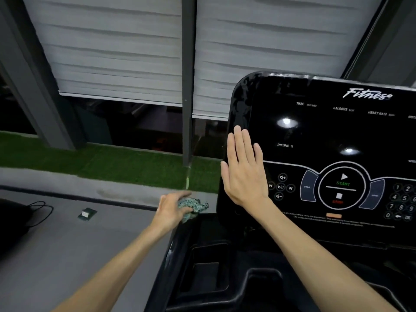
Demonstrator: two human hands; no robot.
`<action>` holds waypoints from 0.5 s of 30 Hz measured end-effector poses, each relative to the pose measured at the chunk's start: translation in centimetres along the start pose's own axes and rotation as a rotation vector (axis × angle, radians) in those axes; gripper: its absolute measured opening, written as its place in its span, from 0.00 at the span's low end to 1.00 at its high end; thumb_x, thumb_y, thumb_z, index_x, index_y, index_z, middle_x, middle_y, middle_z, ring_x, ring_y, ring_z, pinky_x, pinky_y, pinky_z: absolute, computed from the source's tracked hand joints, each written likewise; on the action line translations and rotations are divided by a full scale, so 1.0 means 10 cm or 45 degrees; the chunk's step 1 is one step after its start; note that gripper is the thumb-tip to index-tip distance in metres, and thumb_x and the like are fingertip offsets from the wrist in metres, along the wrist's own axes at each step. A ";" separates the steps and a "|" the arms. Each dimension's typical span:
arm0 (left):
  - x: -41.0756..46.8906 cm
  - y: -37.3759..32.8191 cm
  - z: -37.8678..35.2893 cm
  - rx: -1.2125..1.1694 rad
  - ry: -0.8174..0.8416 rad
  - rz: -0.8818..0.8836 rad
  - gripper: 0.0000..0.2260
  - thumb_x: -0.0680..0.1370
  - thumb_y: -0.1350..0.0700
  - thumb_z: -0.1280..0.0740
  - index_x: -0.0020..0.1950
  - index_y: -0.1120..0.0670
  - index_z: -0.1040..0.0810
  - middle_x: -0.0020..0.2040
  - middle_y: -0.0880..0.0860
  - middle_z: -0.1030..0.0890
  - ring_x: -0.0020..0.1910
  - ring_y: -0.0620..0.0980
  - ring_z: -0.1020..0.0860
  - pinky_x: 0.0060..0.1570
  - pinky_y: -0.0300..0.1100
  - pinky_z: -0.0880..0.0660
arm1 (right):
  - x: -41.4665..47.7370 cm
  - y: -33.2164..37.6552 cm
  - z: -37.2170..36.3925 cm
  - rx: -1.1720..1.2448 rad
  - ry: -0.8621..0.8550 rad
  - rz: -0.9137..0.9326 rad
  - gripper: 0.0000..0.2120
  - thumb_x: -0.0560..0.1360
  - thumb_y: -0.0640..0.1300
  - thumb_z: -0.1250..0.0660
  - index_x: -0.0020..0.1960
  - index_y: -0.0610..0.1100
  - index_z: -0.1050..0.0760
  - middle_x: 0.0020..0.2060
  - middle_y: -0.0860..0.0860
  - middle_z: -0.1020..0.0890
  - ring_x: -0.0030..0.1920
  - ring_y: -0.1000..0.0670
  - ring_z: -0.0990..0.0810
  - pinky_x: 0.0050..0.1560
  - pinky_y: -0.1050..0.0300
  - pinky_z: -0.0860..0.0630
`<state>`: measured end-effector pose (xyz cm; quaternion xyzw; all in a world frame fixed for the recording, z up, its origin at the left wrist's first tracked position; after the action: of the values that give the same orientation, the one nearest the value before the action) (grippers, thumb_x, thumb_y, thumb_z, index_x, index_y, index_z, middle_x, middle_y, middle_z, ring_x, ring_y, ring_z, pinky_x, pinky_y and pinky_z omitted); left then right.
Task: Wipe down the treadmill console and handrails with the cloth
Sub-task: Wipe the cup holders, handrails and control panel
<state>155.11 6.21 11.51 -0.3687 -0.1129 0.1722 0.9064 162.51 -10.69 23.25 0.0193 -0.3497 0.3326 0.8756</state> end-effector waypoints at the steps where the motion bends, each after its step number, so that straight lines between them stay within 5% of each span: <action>1: 0.04 0.05 -0.04 0.038 0.034 -0.028 0.21 0.71 0.61 0.24 0.64 0.57 0.21 0.61 0.54 0.19 0.62 0.53 0.23 0.67 0.42 0.32 | 0.00 0.00 0.00 -0.004 -0.009 0.000 0.30 0.82 0.51 0.49 0.78 0.37 0.53 0.78 0.41 0.51 0.78 0.44 0.55 0.76 0.45 0.52; 9: 0.28 0.48 -0.32 0.168 0.138 -0.049 0.12 0.76 0.60 0.29 0.59 0.58 0.18 0.55 0.57 0.20 0.55 0.54 0.22 0.60 0.41 0.29 | -0.04 0.03 -0.04 -0.017 -0.074 -0.015 0.30 0.82 0.50 0.50 0.78 0.37 0.53 0.78 0.40 0.51 0.78 0.43 0.55 0.76 0.46 0.54; 15: 0.43 0.63 -0.59 0.166 0.267 -0.125 0.12 0.77 0.64 0.31 0.60 0.59 0.18 0.62 0.57 0.20 0.60 0.56 0.22 0.64 0.42 0.30 | -0.01 0.04 -0.05 -0.020 -0.136 -0.012 0.30 0.82 0.50 0.51 0.78 0.36 0.54 0.77 0.39 0.50 0.78 0.43 0.54 0.76 0.46 0.56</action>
<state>159.52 8.44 3.26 -0.3191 -0.0242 0.0950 0.9426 162.57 -10.30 22.71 0.0319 -0.3984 0.3242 0.8574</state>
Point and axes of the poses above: each hand's wrist, its own x-axis towards the middle knuckle, its own z-axis out of the back of the hand, y = z × x, the point moved 4 cm from there along x, towards the middle knuckle
